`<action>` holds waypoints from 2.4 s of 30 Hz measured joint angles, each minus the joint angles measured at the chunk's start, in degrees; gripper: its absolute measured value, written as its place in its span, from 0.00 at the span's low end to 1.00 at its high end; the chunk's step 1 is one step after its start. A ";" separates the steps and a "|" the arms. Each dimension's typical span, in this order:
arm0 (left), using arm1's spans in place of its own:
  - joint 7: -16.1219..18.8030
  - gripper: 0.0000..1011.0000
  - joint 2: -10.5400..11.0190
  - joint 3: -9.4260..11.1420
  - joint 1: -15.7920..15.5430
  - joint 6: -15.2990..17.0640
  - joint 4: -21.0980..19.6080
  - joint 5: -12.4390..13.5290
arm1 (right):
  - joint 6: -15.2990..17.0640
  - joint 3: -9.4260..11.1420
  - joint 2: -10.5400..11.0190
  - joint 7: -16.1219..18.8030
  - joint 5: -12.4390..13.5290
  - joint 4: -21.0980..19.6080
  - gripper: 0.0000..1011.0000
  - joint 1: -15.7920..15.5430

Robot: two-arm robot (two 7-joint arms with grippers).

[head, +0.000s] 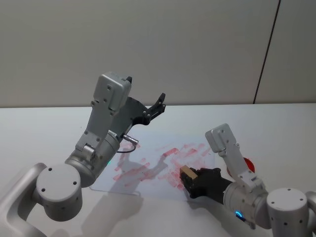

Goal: Use the one hand to pick up the stamp and affix it onto the A4 paper.

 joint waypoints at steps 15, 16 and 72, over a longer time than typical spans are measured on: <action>0.00 0.99 0.00 0.00 0.00 0.00 0.00 0.00 | -2.55 2.60 1.21 -2.42 5.99 -6.47 0.22 -0.43; 0.00 0.99 0.00 0.00 0.00 0.00 0.00 0.00 | -2.61 3.16 1.73 -2.77 6.80 -7.62 0.22 -0.67; 0.00 0.99 0.00 0.00 0.00 0.00 0.00 0.00 | 0.41 7.44 7.86 -6.93 4.54 -6.72 0.22 -2.77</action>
